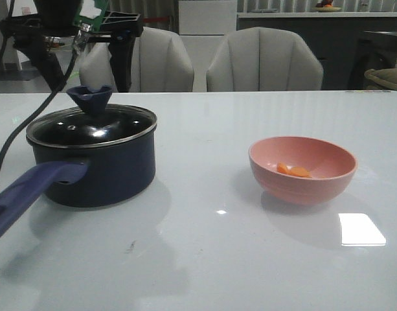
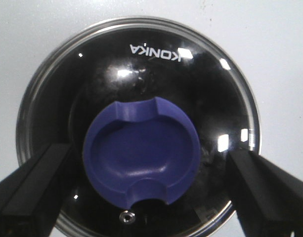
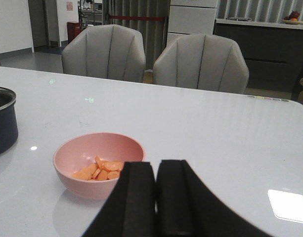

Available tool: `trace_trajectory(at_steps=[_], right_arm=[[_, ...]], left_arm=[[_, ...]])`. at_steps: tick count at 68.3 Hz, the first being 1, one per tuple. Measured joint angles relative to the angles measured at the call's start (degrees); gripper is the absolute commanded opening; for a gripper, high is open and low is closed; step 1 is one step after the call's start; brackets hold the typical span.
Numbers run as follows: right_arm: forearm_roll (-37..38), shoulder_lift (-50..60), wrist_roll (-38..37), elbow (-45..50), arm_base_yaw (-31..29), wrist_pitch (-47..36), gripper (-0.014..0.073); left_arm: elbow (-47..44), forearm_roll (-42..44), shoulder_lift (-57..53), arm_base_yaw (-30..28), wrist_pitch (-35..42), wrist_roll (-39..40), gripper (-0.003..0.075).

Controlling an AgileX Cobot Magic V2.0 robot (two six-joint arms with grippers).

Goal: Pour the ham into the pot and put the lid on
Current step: 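Lower the left gripper onto the purple lid knob and grasp it, then lift the glass lid off the saucepan and carry it aside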

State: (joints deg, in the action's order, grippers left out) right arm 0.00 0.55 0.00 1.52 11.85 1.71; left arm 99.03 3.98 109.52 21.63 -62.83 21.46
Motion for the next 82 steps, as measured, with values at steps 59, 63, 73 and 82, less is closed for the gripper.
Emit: trace_trajectory(at_steps=[59, 63, 73, 82], right_arm=[[0.0, 0.0, 0.0, 0.0, 0.0, 0.0, 0.0153], [0.0, 0.0, 0.0, 0.0, 0.0, 0.0, 0.0153], [0.0, 0.0, 0.0, 0.0, 0.0, 0.0, 0.0153], [0.0, 0.0, 0.0, 0.0, 0.0, 0.0, 0.0153]], left_arm=[[0.0, 0.4, 2.2, -0.3, -0.4, 1.8, 0.0267], [0.0, 0.4, 2.2, -0.3, -0.4, 1.8, 0.0267], [1.1, 0.4, 2.7, -0.4, -1.4, 1.8, 0.0267], [2.7, 0.3, 2.9, -0.4, -2.3, 1.7, 0.0267]])
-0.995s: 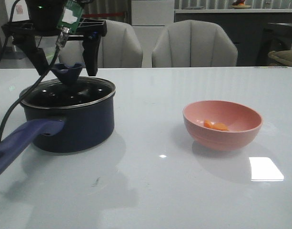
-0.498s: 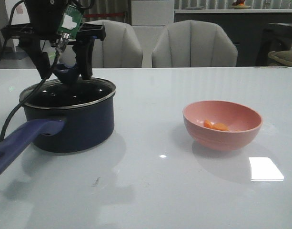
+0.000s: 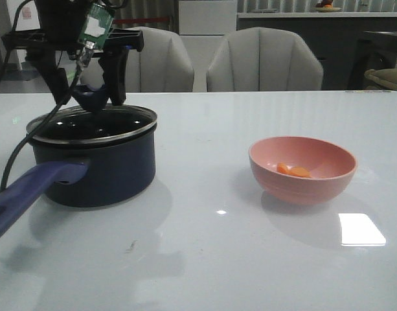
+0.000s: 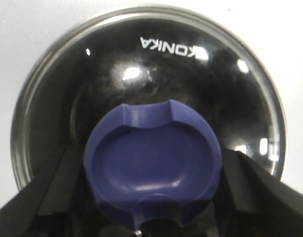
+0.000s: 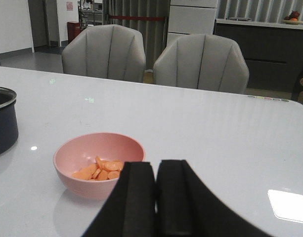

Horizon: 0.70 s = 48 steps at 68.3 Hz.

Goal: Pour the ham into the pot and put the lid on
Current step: 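Lift the glass lid off the saucepan and carry it aside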

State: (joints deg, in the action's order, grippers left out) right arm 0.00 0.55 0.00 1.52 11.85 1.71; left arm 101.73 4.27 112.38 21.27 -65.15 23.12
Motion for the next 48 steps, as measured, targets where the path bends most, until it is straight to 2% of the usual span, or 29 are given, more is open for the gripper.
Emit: trace_trajectory(at_steps=[48], right_arm=[[0.0, 0.0, 0.0, 0.0, 0.0, 0.0, 0.0153]], left_arm=[[0.5, 2.1, -3.8, -0.7, -1.8, -3.0, 0.0267]])
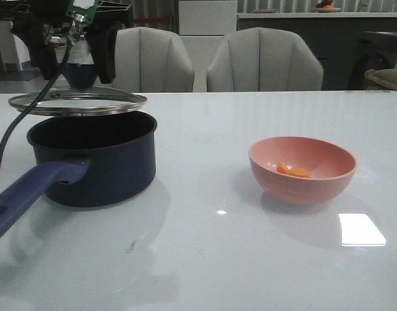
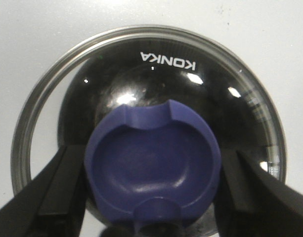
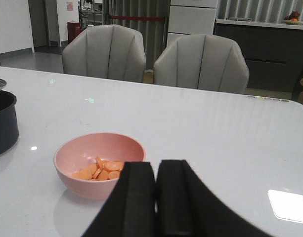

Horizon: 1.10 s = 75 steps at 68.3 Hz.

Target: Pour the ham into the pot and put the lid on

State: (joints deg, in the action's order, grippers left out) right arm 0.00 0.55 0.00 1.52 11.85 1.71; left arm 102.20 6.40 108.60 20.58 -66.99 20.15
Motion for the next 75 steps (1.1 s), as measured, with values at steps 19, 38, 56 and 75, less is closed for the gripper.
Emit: trace_trajectory(at_steps=[19, 38, 56, 75], right_arm=[[0.0, 0.0, 0.0, 0.0, 0.0, 0.0, 0.0153], [0.0, 0.0, 0.0, 0.0, 0.0, 0.0, 0.0153], [0.0, 0.0, 0.0, 0.0, 0.0, 0.0, 0.0153], [0.0, 0.0, 0.0, 0.0, 0.0, 0.0, 0.0153]], left_arm=[[-3.3, 1.3, -5.1, -3.1, 1.8, -2.2, 0.0267], [-16.4, 1.6, -12.3, -11.5, 8.4, -4.6, 0.0267], [-26.4, -0.3, -18.0, -22.7, 13.8, -9.5, 0.0267], [-35.1, -7.3, -19.2, -31.9, 23.7, -15.8, 0.0267]])
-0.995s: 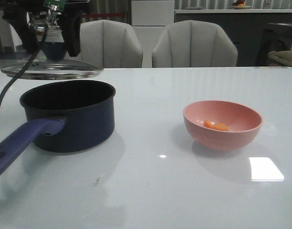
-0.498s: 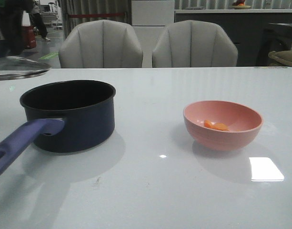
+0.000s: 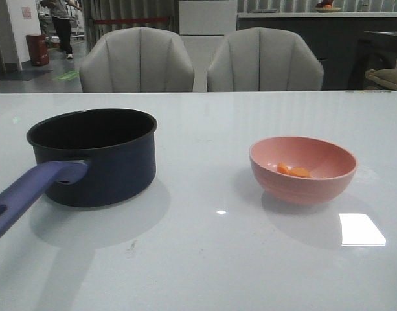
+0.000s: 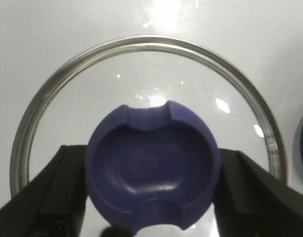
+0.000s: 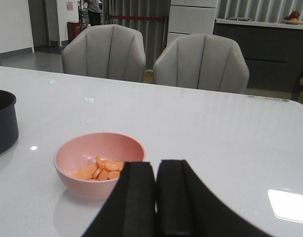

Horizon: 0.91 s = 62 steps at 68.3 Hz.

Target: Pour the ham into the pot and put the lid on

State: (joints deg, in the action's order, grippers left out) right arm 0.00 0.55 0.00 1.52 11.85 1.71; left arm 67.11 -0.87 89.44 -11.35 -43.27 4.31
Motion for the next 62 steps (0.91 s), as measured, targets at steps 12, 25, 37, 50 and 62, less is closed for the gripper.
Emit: trace_trajectory(at_steps=[12, 25, 37, 50, 62], right_arm=[[0.0, 0.0, 0.0, 0.0, 0.0, 0.0, 0.0153], [0.0, 0.0, 0.0, 0.0, 0.0, 0.0, 0.0153], [0.0, 0.0, 0.0, 0.0, 0.0, 0.0, 0.0153], [0.0, 0.0, 0.0, 0.0, 0.0, 0.0, 0.0153], [0.0, 0.0, 0.0, 0.0, 0.0, 0.0, 0.0153]], left_arm=[[-5.1, -1.2, 1.8, -0.8, 7.8, -1.3, 0.0268], [-7.3, -1.5, 5.9, -0.8, 11.1, -2.0, 0.0271], [-7.3, -1.6, 8.3, -0.8, 11.9, -3.0, 0.0272], [-7.3, -1.9, 9.4, -0.8, 12.5, -3.8, 0.0365], [-7.3, -1.9, 10.2, -0.8, 12.3, -4.8, 0.0473]])
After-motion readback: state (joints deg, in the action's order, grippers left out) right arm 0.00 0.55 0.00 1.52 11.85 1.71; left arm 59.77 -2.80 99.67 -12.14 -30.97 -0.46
